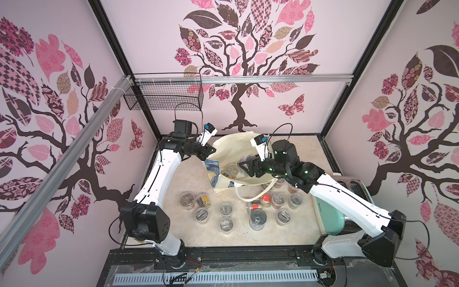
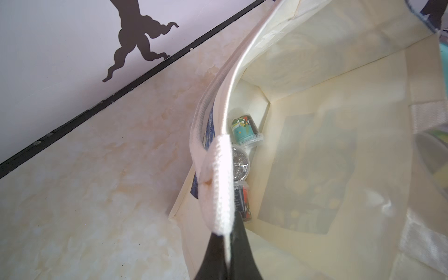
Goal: Take out the seed jars from the canvas bag
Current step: Place the seed jar at the center of the board.
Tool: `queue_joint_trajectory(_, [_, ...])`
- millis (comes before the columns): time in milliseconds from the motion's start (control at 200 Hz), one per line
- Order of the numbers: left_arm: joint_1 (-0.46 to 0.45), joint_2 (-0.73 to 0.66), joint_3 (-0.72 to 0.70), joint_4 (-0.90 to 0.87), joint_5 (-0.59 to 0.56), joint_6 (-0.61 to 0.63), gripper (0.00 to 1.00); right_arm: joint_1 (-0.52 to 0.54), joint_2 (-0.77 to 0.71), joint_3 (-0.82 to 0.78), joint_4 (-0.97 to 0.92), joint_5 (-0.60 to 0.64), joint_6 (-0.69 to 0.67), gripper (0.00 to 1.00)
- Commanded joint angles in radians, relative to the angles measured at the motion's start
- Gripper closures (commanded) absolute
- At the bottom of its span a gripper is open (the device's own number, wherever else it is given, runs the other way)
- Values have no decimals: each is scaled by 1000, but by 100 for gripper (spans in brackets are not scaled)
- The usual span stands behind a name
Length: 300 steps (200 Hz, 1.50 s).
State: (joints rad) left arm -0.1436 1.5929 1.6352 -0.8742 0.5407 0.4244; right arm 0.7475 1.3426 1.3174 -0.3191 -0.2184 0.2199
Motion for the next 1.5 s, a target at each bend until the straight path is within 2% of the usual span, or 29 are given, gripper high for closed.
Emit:
queue_joint_trajectory(0, [14, 18, 49, 120, -32, -48, 100, 47, -25, 18, -91, -79, -63, 37])
queue_joint_trajectory(160, [28, 89, 144, 71, -82, -98, 100, 172, -38, 2, -202, -5, -151, 37])
queue_joint_trajectory(310, [37, 139, 177, 78, -145, -147, 100, 221, -38, -77, -234, 13, -183, 37])
queue_joint_trajectory(445, [54, 175, 226, 64, -171, -194, 100, 280, 5, -115, -267, 96, -222, 37])
queue_joint_trajectory(650, [58, 188, 232, 68, -155, -212, 100, 294, 44, -209, -192, 91, -214, 37])
queue_joint_trajectory(880, [58, 164, 193, 81, -75, -196, 100, 313, 97, -324, -75, 126, -222, 38])
queue_joint_trajectory(1330, [58, 146, 172, 85, -65, -185, 100, 380, 244, -316, -67, 220, -262, 34])
queue_joint_trajectory(1495, [59, 125, 153, 92, -44, -176, 100, 385, 276, -306, -85, 211, -262, 30])
